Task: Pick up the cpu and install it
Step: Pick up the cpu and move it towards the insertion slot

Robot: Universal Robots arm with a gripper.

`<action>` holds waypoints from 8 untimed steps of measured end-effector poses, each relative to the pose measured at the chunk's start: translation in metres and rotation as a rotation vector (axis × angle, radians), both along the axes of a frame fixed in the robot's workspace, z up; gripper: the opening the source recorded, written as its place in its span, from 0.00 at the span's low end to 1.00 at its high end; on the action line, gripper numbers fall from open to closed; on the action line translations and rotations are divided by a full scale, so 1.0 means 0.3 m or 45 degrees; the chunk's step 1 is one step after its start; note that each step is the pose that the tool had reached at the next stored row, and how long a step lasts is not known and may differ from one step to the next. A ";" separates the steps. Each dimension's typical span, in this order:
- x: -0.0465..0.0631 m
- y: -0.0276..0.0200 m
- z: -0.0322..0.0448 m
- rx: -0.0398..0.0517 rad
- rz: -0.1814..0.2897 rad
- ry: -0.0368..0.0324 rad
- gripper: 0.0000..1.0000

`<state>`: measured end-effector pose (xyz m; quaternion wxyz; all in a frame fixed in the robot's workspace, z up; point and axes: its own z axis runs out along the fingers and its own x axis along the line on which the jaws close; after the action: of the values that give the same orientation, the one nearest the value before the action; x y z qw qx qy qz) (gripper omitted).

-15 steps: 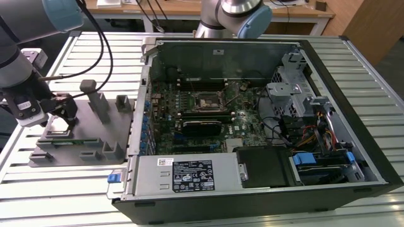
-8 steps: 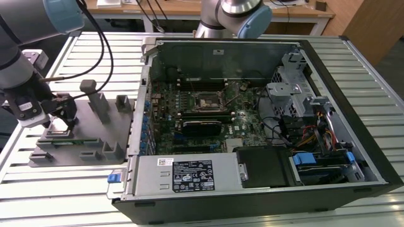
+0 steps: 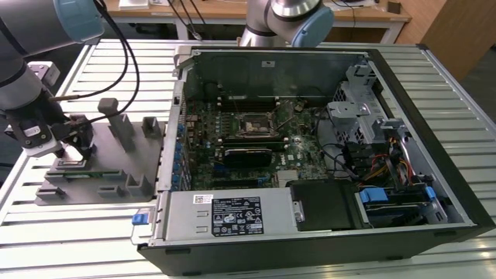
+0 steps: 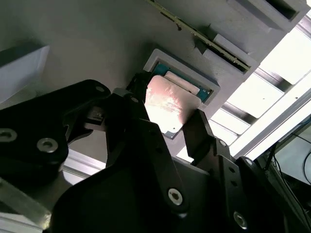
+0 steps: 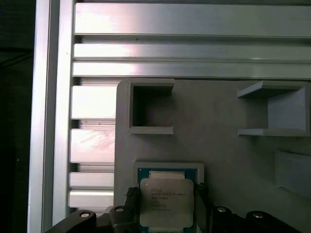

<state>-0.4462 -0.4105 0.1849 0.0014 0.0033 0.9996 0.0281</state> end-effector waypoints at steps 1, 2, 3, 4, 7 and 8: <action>0.000 0.000 0.000 0.000 0.000 -0.0001 0.56; 0.000 0.001 0.000 0.000 0.000 -0.0003 0.56; 0.000 0.001 0.001 0.000 0.000 -0.0005 0.54; 0.000 0.001 0.001 0.000 0.000 -0.0007 0.54; 0.000 0.001 0.001 -0.001 0.000 -0.0009 0.54; 0.000 0.001 0.001 -0.001 0.000 -0.0008 0.54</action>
<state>-0.4462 -0.4101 0.1852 0.0017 0.0033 0.9996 0.0275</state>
